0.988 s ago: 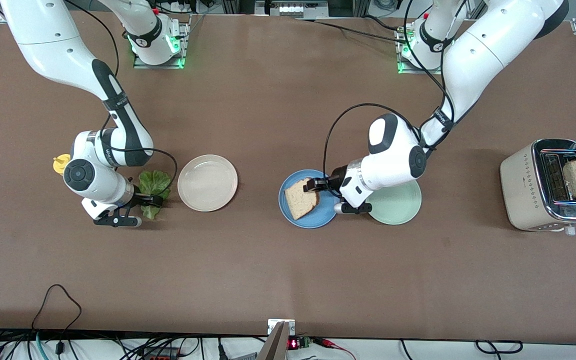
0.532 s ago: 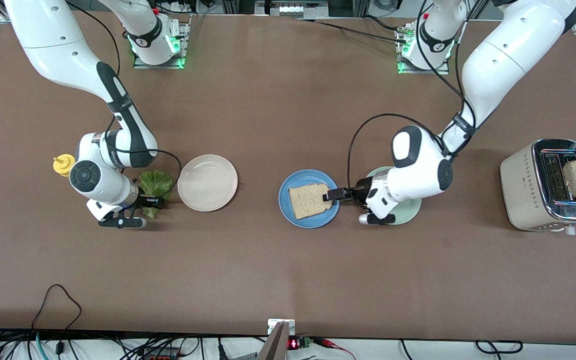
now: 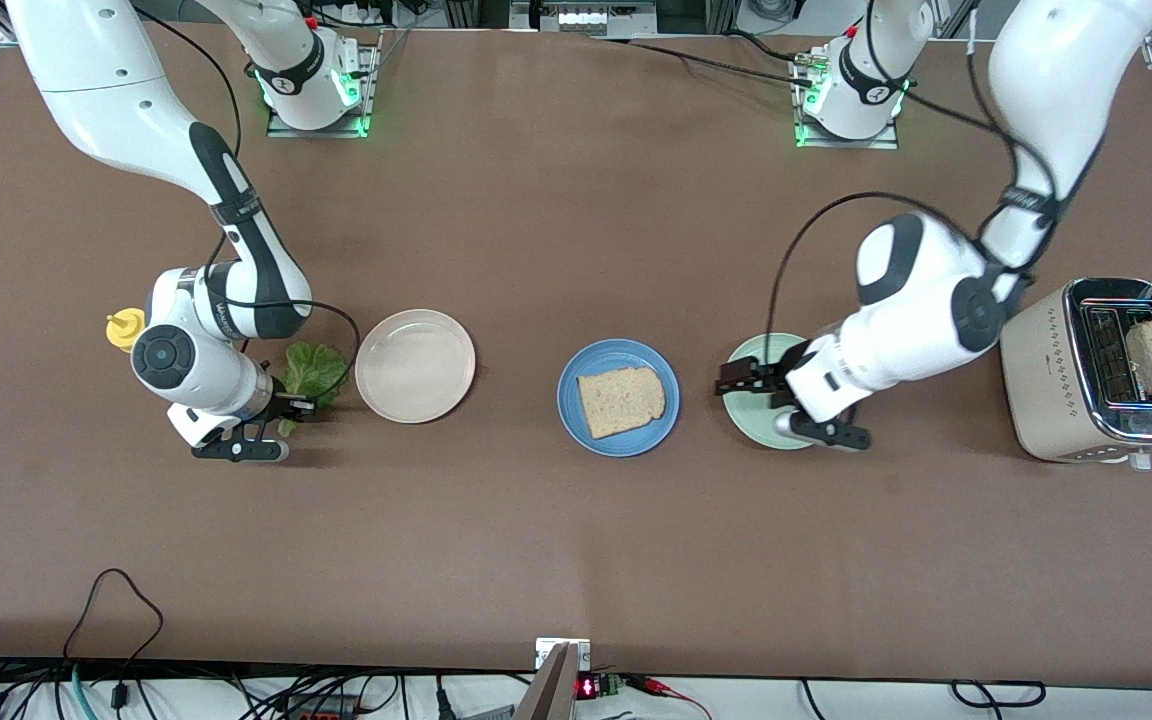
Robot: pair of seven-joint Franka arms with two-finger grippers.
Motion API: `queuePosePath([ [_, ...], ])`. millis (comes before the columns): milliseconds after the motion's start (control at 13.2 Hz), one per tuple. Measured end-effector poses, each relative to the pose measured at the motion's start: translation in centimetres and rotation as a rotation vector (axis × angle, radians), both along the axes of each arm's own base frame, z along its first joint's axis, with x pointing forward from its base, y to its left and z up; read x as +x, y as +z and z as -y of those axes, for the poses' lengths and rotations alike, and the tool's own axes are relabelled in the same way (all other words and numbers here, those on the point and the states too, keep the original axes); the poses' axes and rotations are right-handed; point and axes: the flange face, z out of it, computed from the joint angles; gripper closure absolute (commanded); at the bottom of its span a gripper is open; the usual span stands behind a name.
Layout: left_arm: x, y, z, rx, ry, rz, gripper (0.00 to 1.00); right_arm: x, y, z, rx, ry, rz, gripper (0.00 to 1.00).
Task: Make sandwich in blue plate with both arms
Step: 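Release the bread on the blue plate and withdraw the left gripper toward the toaster, then carry the lettuce with the right gripper and lay it on the bread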
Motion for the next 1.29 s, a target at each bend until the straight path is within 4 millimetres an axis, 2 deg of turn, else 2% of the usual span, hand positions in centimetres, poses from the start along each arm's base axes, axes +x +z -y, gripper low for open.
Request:
queuePosePath([
  [152,0.1,4.3,-2.1,0.12,-0.039,0.026,0.0,0.6,1.1,-0.1,-0.003,-0.001,-0.016,1.0],
  [304,0.6,9.1,-3.6,0.174,-0.037,0.025,0.0,1.3,3.4,-0.8,0.024,-0.021,-0.04,1.0],
  [380,0.9,11.2,-5.0,0.206,-0.015,0.024,0.0,1.6,4.9,-1.6,0.064,-0.051,-0.052,1.0],
  [532,1.7,14.3,-10.0,0.289,0.063,0.036,0.0,2.0,8.2,-3.6,0.155,-0.141,-0.066,1.0],
  [608,1.9,15.7,-12.5,0.311,0.108,0.046,0.0,2.0,9.5,-5.3,0.173,-0.186,-0.065,1.0],
  [760,1.0,18.0,-16.1,0.304,0.176,0.032,0.0,1.5,10.9,-10.0,0.177,-0.303,-0.06,1.0],
  [912,-0.7,20.4,-17.8,0.316,0.187,0.005,0.0,0.4,11.7,-15.7,0.17,-0.433,-0.061,1.0],
  [1140,-3.1,22.7,-17.4,0.325,0.169,-0.018,0.0,-0.6,11.5,-23.9,0.188,-0.616,-0.044,1.0],
  [1292,-4.4,22.8,-17.2,0.33,0.163,-0.028,0.0,-1.1,9.4,-28.6,0.246,-0.725,-0.032,1.0],
])
